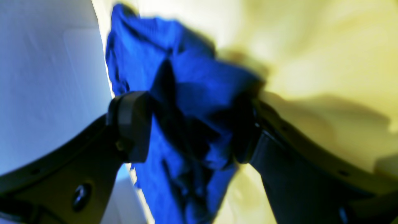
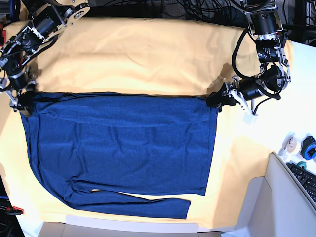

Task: Fold the T-shirt properly
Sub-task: 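Pull the held collar edge back away from the hem, stretching the shirt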

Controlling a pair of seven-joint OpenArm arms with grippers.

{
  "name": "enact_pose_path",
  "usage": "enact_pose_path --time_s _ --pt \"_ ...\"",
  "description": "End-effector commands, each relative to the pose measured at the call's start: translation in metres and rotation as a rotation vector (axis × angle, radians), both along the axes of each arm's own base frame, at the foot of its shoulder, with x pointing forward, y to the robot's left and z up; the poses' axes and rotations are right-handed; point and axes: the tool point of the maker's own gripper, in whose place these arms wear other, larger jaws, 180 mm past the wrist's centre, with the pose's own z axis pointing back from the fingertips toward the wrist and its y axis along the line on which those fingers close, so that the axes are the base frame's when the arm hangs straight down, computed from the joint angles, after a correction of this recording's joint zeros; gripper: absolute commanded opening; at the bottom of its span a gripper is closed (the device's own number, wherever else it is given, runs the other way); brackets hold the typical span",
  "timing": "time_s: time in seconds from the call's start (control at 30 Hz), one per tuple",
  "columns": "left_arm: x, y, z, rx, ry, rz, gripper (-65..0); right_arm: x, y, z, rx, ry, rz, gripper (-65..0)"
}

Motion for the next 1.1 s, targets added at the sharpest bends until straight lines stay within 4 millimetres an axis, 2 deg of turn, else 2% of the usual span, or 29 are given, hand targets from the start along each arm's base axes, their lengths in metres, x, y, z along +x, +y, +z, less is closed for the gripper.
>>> enact_pose_path --time_s 0.0,0.07,0.13,0.2,0.3,0.33,0.47,0.67,0.9,1.0,1.07 --pt "0.008 0.002 0.013 -0.005 -0.042 -0.002 -45.8 0.000 0.009 -0.006 0.029 0.041 0.028 -26.4" --pt "0.006 0.004 0.012 -0.002 -0.030 -0.009 -45.8 0.003 0.013 -0.006 0.027 0.046 0.044 -26.7" --pt "0.004 0.003 0.013 0.004 -0.024 -0.026 -45.8 0.007 0.014 -0.003 0.025 0.036 0.048 -31.5" --pt "0.005 0.001 0.020 0.017 -0.047 -0.036 -45.8 0.008 0.015 -0.003 0.025 0.037 0.050 -41.4" --pt "0.006 0.002 0.025 0.030 -0.065 -0.042 -45.8 0.007 0.016 -0.005 0.034 0.041 0.054 -62.7" --pt "0.006 0.007 0.026 0.042 -0.061 -0.037 -45.8 0.006 0.016 -0.006 0.035 0.044 0.054 -65.0" --pt "0.004 0.020 0.021 0.036 0.016 0.036 -45.4 0.005 0.017 -0.008 0.034 0.048 0.056 -65.0" --pt "0.004 0.022 0.017 0.018 0.067 0.079 -40.8 0.006 0.016 -0.006 0.029 0.046 0.055 -65.0" --pt "-0.003 0.028 -0.015 -0.033 0.191 0.135 -40.5 0.006 0.016 -0.006 0.030 0.047 0.055 -65.0" --pt "0.008 0.031 -0.019 -0.053 0.188 0.172 -40.6 0.006 0.016 -0.006 0.029 0.046 0.055 -65.0" --pt "0.008 0.033 -0.027 -0.066 0.215 0.188 -40.5 0.006 0.016 -0.006 0.029 0.046 0.055 -65.0"
